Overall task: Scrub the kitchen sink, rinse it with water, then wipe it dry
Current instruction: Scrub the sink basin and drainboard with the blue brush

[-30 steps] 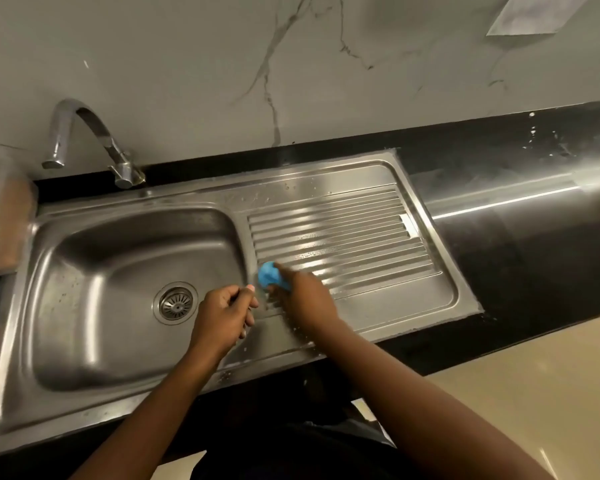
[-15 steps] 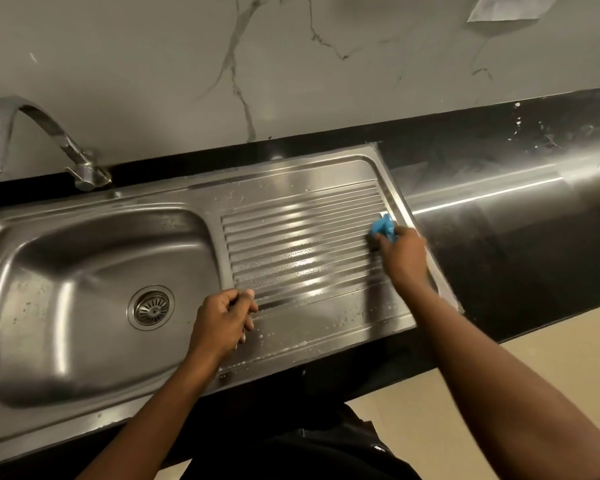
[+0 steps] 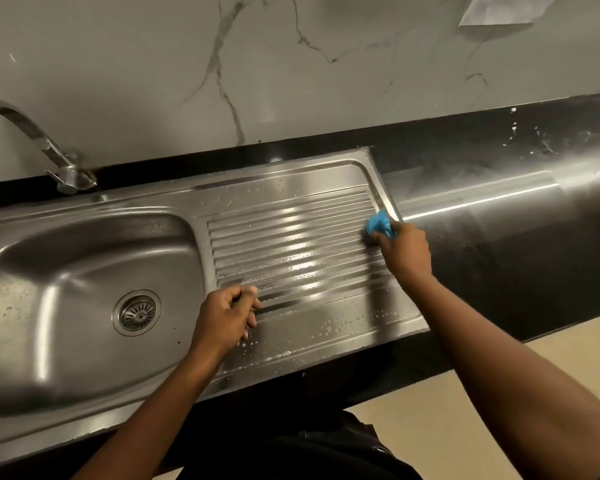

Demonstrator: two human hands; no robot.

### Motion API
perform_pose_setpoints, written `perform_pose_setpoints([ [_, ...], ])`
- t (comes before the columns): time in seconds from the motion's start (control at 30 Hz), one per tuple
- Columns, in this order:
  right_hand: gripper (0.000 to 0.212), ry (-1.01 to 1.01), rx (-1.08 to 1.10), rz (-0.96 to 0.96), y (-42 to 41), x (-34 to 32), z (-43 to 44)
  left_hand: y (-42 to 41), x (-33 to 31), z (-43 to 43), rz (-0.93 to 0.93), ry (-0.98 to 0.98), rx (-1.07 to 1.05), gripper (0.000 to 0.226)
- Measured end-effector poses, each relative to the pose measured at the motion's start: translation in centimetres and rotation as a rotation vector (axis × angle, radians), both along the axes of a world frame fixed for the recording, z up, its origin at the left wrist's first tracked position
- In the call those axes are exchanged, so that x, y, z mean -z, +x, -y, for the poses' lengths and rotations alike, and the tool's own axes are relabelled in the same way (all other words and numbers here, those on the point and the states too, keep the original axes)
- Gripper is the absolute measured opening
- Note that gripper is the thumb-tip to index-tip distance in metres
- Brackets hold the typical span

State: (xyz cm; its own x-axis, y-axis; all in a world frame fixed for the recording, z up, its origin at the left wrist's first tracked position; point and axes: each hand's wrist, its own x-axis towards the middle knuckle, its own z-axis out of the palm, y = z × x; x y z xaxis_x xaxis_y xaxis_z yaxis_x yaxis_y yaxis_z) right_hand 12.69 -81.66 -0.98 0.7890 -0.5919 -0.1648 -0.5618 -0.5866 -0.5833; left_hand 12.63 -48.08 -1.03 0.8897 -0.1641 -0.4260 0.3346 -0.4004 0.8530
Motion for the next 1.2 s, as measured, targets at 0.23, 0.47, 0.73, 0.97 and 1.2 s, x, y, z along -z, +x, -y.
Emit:
perform_pose_setpoints([
  [0.23,0.014,0.109,-0.154,0.099,3.1,1.9,-9.3,0.2,0.0,0.7,-0.013,0.005,-0.017,0.037],
  [0.47,0.044,0.004,-0.326,0.006,3.5,1.8,-6.7,0.4,0.0,2.0,-0.022,-0.006,-0.043,0.038],
  [0.73,0.03,-0.03,-0.022,0.012,3.5,0.6,0.1,-0.5,-0.1,1.5,-0.009,0.018,-0.076,0.037],
  [0.97,0.02,0.126,-0.339,0.078,5.5,1.6,-13.8,-0.7,-0.2,2.4,-0.024,0.026,-0.078,0.037],
  [1.2,0.03,0.051,-0.33,-0.002,5.9,1.9,-7.7,-0.1,-0.1,1.7,-0.026,0.008,-0.105,0.037],
])
